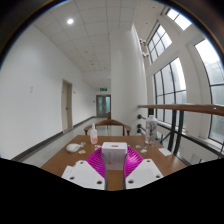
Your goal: Unplug charger
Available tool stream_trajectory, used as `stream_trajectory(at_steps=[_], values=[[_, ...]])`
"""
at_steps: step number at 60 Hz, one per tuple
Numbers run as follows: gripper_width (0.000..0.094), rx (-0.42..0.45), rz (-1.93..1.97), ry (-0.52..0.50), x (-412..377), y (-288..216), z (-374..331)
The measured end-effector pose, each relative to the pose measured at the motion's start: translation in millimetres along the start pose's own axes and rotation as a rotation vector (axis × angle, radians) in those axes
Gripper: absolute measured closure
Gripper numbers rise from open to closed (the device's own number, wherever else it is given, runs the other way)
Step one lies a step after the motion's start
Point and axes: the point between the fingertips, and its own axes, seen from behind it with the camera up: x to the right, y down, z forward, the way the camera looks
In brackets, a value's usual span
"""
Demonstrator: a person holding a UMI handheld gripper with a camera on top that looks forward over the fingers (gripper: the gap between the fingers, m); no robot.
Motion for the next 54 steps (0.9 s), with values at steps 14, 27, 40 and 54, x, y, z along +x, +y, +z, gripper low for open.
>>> stream_trajectory(at_steps=[14, 27, 40, 54], values=[[0.0723, -0.341, 0.005, 0.020, 41, 123, 3], [0.0628, -0.437, 0.041, 0.011, 46, 161, 23], [0.0511, -0.444, 0.048, -0.010, 43, 166, 37], [0.0082, -0.374, 0.028, -0.008, 50, 143, 25]])
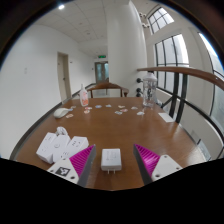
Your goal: Unplug charger
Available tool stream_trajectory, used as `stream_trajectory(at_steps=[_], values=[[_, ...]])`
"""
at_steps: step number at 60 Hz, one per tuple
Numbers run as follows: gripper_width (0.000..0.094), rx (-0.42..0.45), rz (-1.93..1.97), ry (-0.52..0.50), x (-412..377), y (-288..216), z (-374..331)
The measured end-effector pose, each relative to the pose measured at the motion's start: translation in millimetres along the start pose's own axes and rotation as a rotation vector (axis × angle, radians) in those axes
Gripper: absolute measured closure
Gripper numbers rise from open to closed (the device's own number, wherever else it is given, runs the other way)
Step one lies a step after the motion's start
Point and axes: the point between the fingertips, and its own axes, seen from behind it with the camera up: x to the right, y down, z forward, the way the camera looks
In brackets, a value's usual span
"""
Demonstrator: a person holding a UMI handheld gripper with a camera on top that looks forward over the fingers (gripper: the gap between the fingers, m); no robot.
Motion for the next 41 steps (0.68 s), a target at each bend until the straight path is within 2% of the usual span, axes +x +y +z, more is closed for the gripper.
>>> stream_trajectory(at_steps=[1, 2, 7, 36, 41], values=[[0.0049, 0.006, -0.005, 0.001, -2, -2, -4], [0.0082, 0.013, -0.009, 0.003, -2, -3, -8], [0.0100, 0.039, -0.028, -0.003, -4, -7, -29], [0.0087, 0.155, -0.107, 0.015, -11, -5, -120], [0.0088, 0.152, -0.074, -0.017, -14, -3, -118]])
